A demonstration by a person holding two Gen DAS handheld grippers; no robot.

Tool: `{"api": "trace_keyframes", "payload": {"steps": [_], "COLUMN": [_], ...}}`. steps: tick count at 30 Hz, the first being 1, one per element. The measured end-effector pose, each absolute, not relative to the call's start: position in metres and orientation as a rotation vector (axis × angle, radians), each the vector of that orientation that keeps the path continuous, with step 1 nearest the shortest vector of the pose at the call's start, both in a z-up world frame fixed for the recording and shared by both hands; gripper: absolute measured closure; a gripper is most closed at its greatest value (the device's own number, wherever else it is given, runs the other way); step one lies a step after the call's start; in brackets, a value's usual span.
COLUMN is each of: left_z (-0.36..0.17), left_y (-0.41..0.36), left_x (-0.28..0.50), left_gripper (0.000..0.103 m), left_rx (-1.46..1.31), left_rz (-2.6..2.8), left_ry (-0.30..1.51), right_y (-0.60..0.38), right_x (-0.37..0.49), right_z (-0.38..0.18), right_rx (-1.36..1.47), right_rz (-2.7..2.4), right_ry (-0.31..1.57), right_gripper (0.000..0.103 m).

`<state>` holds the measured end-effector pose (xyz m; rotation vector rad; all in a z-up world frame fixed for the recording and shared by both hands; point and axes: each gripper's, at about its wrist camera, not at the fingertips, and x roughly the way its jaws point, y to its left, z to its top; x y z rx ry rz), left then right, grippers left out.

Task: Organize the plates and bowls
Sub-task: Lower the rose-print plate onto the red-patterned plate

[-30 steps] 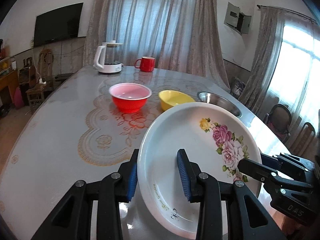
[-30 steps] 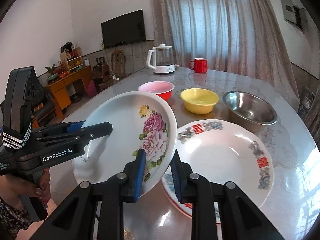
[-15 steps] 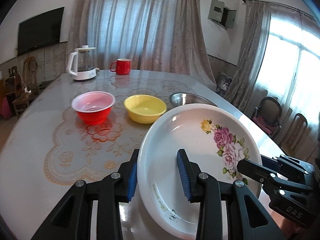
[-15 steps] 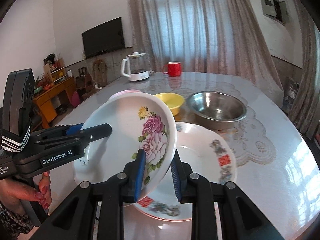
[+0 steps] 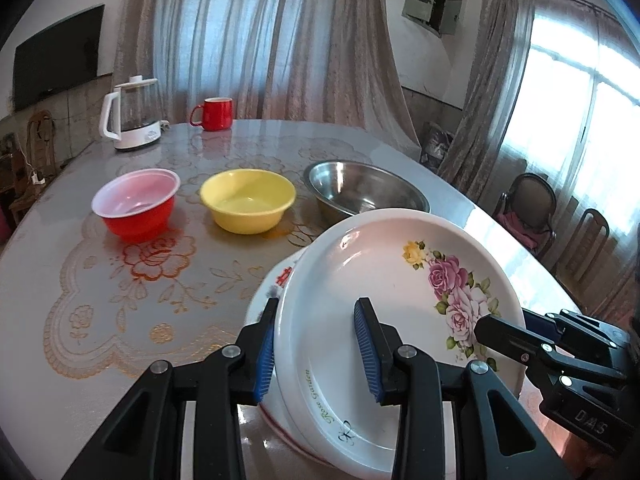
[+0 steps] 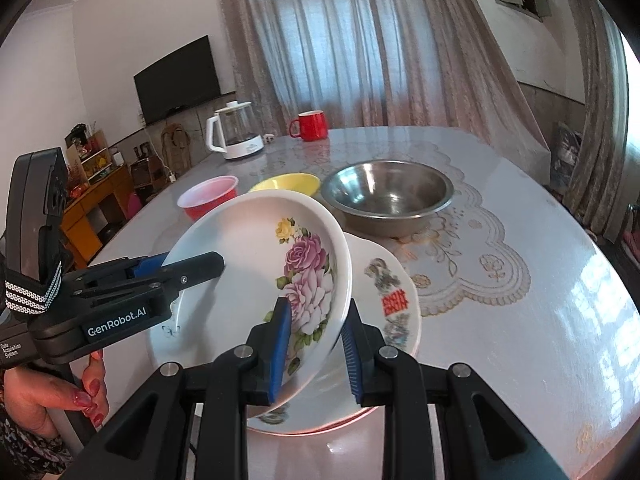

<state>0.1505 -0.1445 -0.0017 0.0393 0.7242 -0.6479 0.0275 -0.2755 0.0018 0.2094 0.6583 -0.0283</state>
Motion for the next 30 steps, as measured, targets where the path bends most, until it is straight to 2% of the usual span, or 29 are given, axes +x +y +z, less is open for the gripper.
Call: {"api": "trace_keyframes", "payload": {"steps": [30], "left_z": [-0.033], "left_y": [-0.17], "left_x": [0.165], "left_gripper": [0.066], "left_rx": [0.123], "left_rz": [-0.616], "left_ry": [0.793], "right_y": [-0.295], "right_x": [0.049], "right_z": [-0.03], "right_rx": [0.242], "right_rz": [-0.058], "right_ry": [0.766], "right_gripper": [0.078]}}
